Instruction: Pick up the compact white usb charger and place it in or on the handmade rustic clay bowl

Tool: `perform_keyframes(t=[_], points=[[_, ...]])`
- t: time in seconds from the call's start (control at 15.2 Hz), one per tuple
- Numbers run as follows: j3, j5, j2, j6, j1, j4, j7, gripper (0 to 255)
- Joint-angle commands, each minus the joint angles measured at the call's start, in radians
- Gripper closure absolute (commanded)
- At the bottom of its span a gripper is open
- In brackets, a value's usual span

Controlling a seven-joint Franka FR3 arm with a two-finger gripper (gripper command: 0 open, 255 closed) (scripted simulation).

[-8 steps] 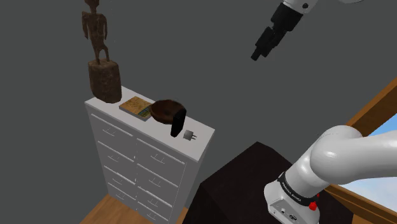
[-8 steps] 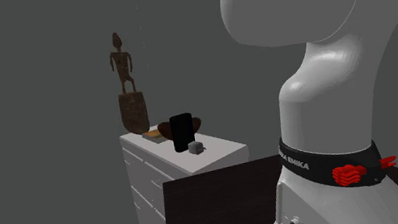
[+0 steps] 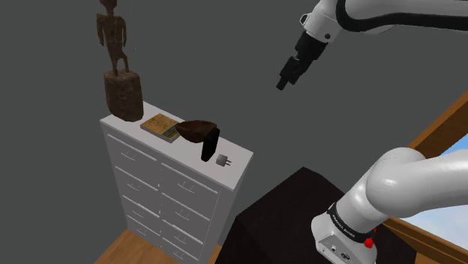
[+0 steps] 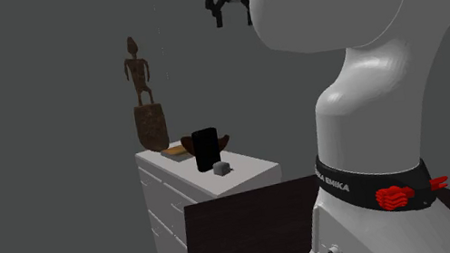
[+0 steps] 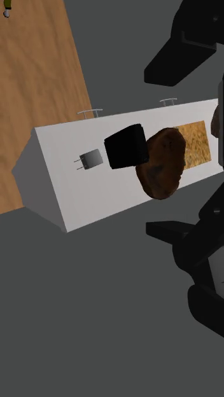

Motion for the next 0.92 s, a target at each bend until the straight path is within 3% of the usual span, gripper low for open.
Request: perform_keyframes(t=[0.0, 0.86], points=[[0.003, 0.003, 0.025, 0.062, 0.004, -0.044, -0.005, 0], [0.040, 0.024, 0.383, 0.484, 0.034, -0.163, -0.019, 0]])
